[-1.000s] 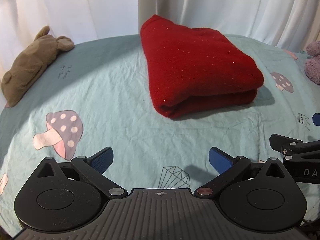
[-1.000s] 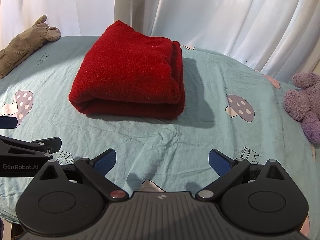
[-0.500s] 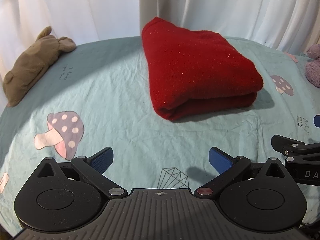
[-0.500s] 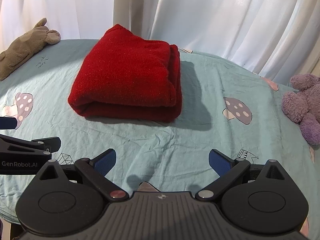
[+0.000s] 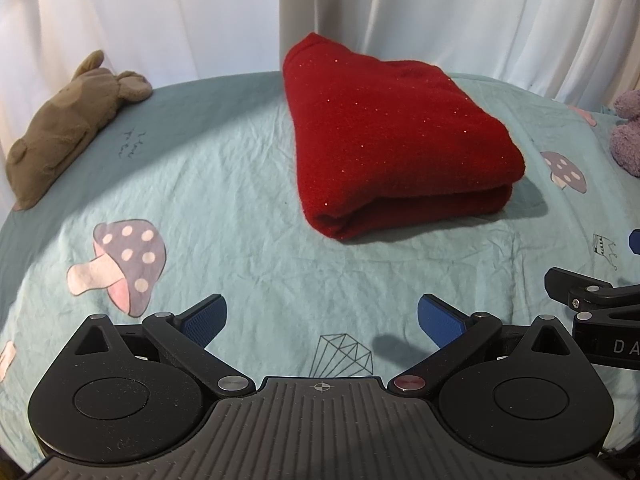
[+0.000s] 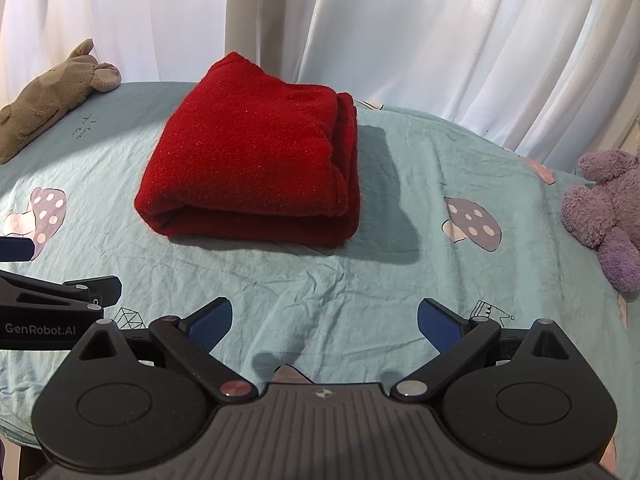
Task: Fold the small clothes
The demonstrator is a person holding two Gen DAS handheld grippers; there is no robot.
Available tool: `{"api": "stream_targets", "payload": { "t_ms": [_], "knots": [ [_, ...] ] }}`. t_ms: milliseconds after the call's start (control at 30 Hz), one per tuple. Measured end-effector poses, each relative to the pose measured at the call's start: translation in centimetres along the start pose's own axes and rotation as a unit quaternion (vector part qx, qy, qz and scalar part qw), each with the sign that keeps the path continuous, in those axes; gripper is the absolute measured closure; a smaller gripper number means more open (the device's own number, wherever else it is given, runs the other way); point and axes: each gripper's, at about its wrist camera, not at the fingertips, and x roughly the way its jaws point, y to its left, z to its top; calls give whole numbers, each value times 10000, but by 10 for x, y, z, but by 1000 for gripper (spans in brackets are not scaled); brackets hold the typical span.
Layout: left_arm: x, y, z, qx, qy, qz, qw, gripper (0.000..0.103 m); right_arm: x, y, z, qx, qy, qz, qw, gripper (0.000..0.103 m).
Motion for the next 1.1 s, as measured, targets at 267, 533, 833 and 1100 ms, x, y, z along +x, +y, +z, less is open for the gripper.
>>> {"api": "stream_targets", "payload": {
  "t_ms": [267, 533, 833, 1100],
  "knots": [
    [-2, -1, 0, -44, -15, 16, 10000, 0, -2, -2, 0, 29, -45, -8, 10000, 4],
    [-2, -2, 1, -66, -13, 35, 10000, 0, -4, -3, 0, 37, -81, -17, 10000, 4],
    [-2, -2, 1, -81, -6, 36, 10000, 0, -5, -4, 0, 40, -100, -19, 9999, 4],
    [-3, -3, 0, -106, -8, 42, 9999, 0, -5, -4, 1, 37, -104, -19, 9999, 4]
  ]
}}
